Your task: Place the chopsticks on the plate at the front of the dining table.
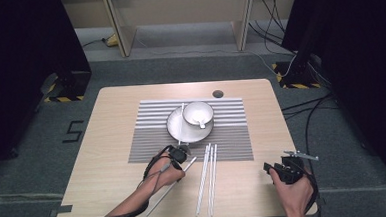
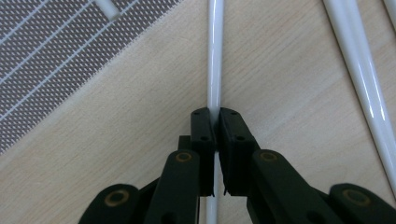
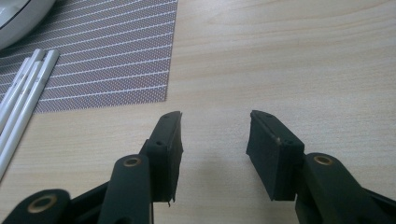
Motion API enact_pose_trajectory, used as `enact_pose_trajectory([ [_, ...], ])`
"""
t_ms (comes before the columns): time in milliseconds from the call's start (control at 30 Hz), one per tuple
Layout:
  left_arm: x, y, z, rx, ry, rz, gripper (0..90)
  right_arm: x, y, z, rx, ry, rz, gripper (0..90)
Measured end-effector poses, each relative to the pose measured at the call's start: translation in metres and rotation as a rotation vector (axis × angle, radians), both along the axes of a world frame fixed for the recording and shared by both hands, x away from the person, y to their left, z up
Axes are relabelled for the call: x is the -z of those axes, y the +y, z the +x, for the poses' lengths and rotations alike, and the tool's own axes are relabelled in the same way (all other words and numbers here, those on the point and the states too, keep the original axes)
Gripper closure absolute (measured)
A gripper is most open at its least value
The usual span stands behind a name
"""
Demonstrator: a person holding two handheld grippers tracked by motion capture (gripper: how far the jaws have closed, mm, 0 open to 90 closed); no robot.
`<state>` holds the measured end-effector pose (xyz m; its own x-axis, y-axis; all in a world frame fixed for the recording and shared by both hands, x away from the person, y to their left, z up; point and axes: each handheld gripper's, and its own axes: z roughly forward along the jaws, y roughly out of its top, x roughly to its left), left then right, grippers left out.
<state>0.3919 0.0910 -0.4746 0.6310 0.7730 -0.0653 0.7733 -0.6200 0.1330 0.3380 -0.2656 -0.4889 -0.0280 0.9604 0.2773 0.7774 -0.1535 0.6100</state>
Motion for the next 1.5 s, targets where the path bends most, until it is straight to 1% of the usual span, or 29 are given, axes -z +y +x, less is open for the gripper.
enact_pose_trajectory([
  [133,-0.001,-0.001,-0.002,0.008,0.003,0.006,84.6,0.000,0.000,0.000,0.000,-0.001,-0.001,54.6],
  [200,-0.004,-0.001,-0.004,0.010,-0.005,0.001,84.6,0.000,0.000,0.000,-0.002,-0.001,-0.001,54.6],
  [367,-0.011,0.001,-0.006,0.017,-0.013,-0.011,84.6,0.000,0.000,0.000,0.000,-0.004,-0.003,54.6],
  [400,-0.012,0.001,-0.006,0.023,-0.009,-0.004,84.6,0.000,0.000,0.000,-0.001,-0.004,-0.003,54.6],
  [500,-0.014,0.003,-0.008,0.026,0.002,-0.020,84.6,-0.001,0.000,0.000,-0.001,-0.005,-0.004,54.6],
  [533,-0.015,0.004,-0.009,0.026,-0.001,-0.025,84.6,-0.001,0.000,0.000,0.001,-0.004,-0.004,54.6],
  [600,-0.017,0.005,-0.009,0.026,-0.001,-0.024,84.6,-0.001,0.000,0.000,0.001,-0.005,-0.004,54.6],
  [800,-0.025,0.010,-0.010,0.019,-0.013,-0.046,84.5,-0.001,0.000,0.000,-0.001,-0.007,-0.006,54.6],
  [900,-0.028,0.012,-0.010,0.016,-0.010,-0.054,84.5,-0.001,0.000,0.000,-0.002,-0.007,-0.006,54.6],
  [933,-0.028,0.012,-0.010,0.019,-0.005,-0.049,84.5,-0.001,0.000,0.000,-0.001,-0.007,-0.006,54.6],
  [1067,-0.031,0.015,-0.010,0.016,-0.008,-0.063,84.5,-0.001,0.000,-0.001,0.002,-0.006,-0.005,54.6],
  [1200,-0.034,0.019,-0.009,0.015,-0.009,-0.058,84.5,-0.001,0.000,-0.001,0.001,-0.006,-0.005,54.6],
  [1333,-0.037,0.021,-0.009,0.007,-0.014,-0.069,84.5,-0.001,0.000,0.000,0.002,-0.004,-0.005,54.6],
  [1500,-0.040,0.025,-0.008,-0.001,-0.024,-0.070,84.5,-0.001,0.000,0.000,0.001,-0.006,-0.006,54.6],
])
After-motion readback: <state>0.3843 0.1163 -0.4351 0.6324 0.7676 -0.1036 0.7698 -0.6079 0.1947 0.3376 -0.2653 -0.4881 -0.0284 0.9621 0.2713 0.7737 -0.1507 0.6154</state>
